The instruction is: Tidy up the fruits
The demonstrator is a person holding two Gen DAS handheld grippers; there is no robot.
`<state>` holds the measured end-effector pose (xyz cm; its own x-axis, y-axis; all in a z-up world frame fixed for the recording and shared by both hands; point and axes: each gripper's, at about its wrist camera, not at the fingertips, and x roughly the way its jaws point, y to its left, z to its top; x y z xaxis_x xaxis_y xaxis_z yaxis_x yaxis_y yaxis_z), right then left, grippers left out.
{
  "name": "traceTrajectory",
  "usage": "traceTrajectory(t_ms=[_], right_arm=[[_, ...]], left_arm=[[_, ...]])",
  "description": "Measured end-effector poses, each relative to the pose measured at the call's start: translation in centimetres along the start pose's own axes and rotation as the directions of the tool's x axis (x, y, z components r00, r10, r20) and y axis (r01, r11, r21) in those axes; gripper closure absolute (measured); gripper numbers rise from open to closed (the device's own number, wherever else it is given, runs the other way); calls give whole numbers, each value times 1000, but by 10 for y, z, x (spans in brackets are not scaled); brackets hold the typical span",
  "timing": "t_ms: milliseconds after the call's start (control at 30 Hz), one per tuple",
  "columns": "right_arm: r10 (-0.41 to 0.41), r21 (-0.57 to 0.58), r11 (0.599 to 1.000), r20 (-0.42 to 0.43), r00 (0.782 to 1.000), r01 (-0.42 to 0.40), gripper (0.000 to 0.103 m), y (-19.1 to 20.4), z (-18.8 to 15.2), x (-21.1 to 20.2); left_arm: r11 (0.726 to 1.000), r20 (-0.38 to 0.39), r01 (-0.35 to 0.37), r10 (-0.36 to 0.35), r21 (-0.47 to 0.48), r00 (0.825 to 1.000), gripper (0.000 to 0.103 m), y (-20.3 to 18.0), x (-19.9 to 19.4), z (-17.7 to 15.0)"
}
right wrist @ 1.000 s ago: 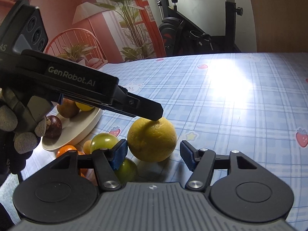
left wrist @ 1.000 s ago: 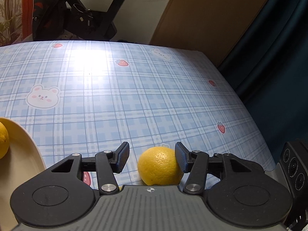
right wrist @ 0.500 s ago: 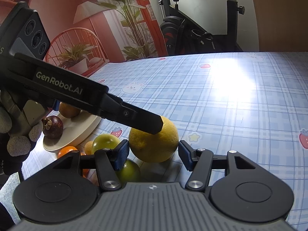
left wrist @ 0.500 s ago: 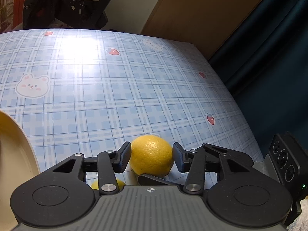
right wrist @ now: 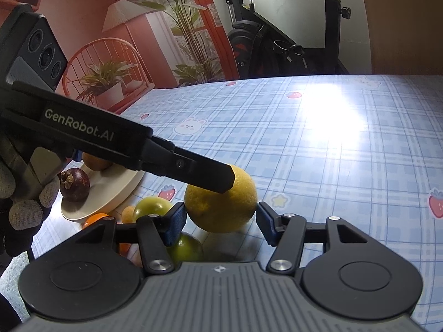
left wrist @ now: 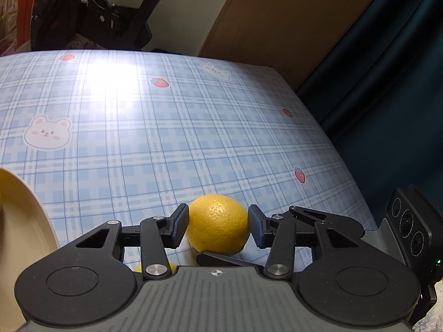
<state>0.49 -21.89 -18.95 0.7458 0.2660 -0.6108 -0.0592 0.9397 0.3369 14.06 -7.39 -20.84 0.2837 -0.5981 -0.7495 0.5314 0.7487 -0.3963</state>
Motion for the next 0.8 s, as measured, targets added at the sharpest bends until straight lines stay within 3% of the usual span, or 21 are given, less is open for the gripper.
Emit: traceTrajectory(t_ms=[800], right_arm=[[22, -143, 990, 2, 1000, -21, 45, 67, 34, 13]], left_arm=[[1000, 118, -29, 30, -11, 993, 54, 28, -86, -2]])
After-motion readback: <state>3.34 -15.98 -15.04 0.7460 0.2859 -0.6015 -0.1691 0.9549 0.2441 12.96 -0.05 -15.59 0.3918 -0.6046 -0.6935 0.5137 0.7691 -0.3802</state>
